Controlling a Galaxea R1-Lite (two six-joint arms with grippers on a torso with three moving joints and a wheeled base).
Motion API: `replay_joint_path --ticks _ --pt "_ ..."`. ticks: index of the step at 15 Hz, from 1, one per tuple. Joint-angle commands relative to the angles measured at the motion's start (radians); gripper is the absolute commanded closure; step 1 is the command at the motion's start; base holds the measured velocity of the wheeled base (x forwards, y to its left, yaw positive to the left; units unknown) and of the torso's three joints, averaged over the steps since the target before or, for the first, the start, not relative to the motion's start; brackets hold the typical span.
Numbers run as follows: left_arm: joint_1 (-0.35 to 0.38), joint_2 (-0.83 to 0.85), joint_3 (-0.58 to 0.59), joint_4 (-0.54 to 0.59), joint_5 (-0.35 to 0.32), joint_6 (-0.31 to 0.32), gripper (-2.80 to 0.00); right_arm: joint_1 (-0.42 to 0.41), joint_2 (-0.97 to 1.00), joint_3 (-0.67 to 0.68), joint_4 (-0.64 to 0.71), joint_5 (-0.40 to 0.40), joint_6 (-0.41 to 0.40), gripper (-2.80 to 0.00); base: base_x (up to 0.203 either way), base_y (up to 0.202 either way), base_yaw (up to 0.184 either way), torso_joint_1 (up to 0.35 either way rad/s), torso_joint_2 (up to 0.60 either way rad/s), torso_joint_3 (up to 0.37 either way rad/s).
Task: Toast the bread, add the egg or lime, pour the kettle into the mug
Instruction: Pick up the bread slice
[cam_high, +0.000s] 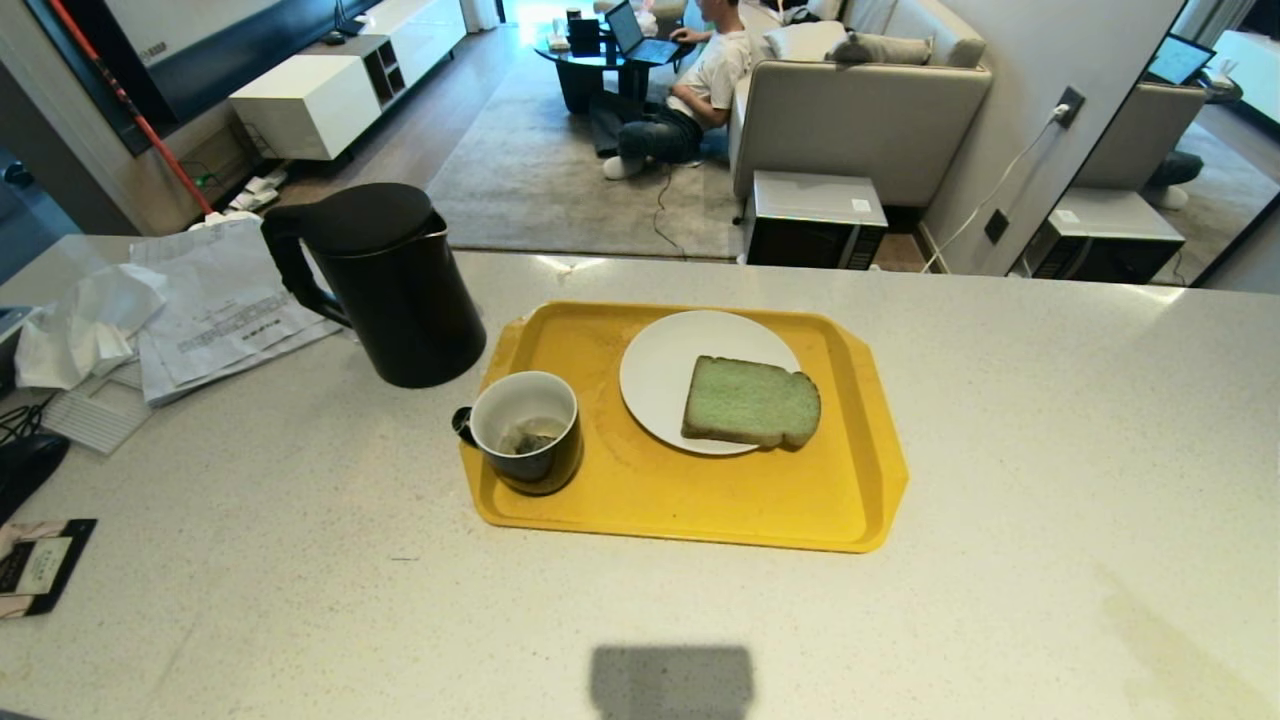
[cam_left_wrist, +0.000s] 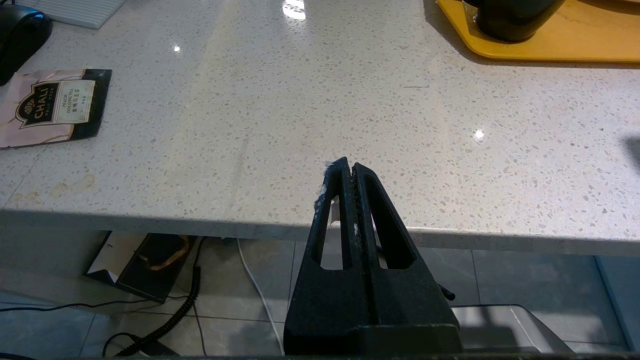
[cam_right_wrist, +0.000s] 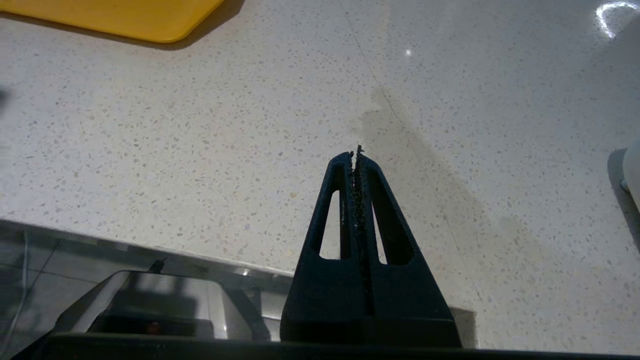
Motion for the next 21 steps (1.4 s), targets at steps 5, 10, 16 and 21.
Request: replay_joint_path --ticks 5,10,16,21 --pt "0.0 0.0 0.0 0.0 0.0 0.001 0.0 0.0 0.492 -0.295 0.04 0.194 0.161 0.0 0.0 0.0 0.0 0.0 0.0 0.0" --pt "0.0 0.0 0.0 0.0 0.0 0.001 0.0 0.002 1.074 -0.709 0.042 0.389 0.383 0.0 0.0 0.0 0.0 0.0 0.0 0.0" --pt "0.0 0.0 0.0 0.0 0.0 0.0 0.0 0.02 1.487 -1.038 0.027 0.471 0.62 -2.8 0.0 0.0 0.0 0.0 0.0 0.0" --pt "0.0 0.0 0.0 0.0 0.0 0.001 0.0 0.068 1.64 -1.054 -0.096 0.477 0.633 -2.8 0.0 0.0 0.0 0.0 0.0 0.0"
